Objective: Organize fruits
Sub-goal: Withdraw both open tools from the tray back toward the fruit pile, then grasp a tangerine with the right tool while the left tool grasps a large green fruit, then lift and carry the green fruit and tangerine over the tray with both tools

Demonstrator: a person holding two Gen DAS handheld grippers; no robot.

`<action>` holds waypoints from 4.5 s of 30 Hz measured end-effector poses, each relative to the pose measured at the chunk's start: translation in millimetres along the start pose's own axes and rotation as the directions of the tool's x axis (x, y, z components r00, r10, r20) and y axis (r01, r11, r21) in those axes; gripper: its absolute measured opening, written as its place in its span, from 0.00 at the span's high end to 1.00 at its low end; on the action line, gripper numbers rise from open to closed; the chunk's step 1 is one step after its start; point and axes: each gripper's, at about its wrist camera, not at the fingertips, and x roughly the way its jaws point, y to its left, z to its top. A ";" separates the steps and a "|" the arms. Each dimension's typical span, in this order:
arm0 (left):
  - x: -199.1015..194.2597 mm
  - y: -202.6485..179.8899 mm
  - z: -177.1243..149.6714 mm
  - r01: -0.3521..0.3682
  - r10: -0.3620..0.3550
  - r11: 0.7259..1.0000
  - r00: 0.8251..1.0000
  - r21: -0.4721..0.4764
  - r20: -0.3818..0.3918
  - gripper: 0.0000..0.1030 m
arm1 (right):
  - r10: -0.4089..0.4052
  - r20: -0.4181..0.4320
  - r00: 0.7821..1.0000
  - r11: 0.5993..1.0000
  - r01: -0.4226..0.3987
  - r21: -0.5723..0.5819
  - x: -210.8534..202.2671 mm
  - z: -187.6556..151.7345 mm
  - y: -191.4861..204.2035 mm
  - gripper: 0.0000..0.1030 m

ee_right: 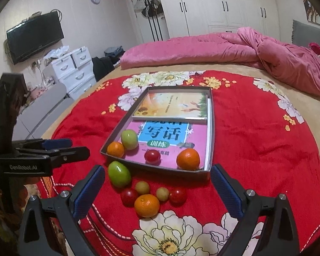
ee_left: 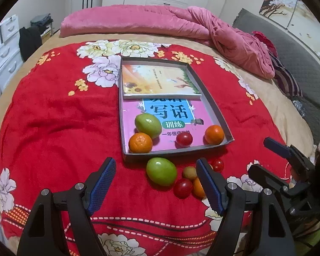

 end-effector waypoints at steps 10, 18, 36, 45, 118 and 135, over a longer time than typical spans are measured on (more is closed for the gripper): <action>11.9 -2.8 -6.5 0.000 0.000 1.000 0.999 0.006 -0.040 0.24 | -0.001 -0.068 0.998 1.000 -0.001 -0.018 16.7 -16.7 4.3 0.04; 23.6 -2.8 -12.4 0.003 -0.002 1.000 0.997 0.007 -0.082 0.24 | 0.008 -0.116 0.993 1.000 -0.011 -0.027 27.9 -27.8 7.2 0.04; 53.3 2.9 -21.7 -0.001 -0.001 1.000 0.988 -0.009 -0.155 0.24 | 0.012 -0.244 0.970 0.995 -0.036 -0.093 62.7 -56.2 17.7 0.36; 67.2 6.8 -24.4 -0.005 0.001 1.000 0.985 -0.026 -0.173 0.24 | 0.030 -0.269 0.963 0.994 -0.058 -0.096 76.2 -62.3 16.0 0.54; 54.6 2.2 -11.5 0.099 -0.103 0.994 0.988 -0.036 -0.113 0.47 | 0.098 -0.145 0.985 0.992 -0.108 -0.060 50.7 -41.9 18.9 0.59; 32.8 -10.5 2.4 0.105 -0.105 0.994 0.992 -0.017 -0.063 0.47 | 0.084 -0.070 0.994 0.995 -0.087 -0.041 33.6 -26.9 6.7 0.59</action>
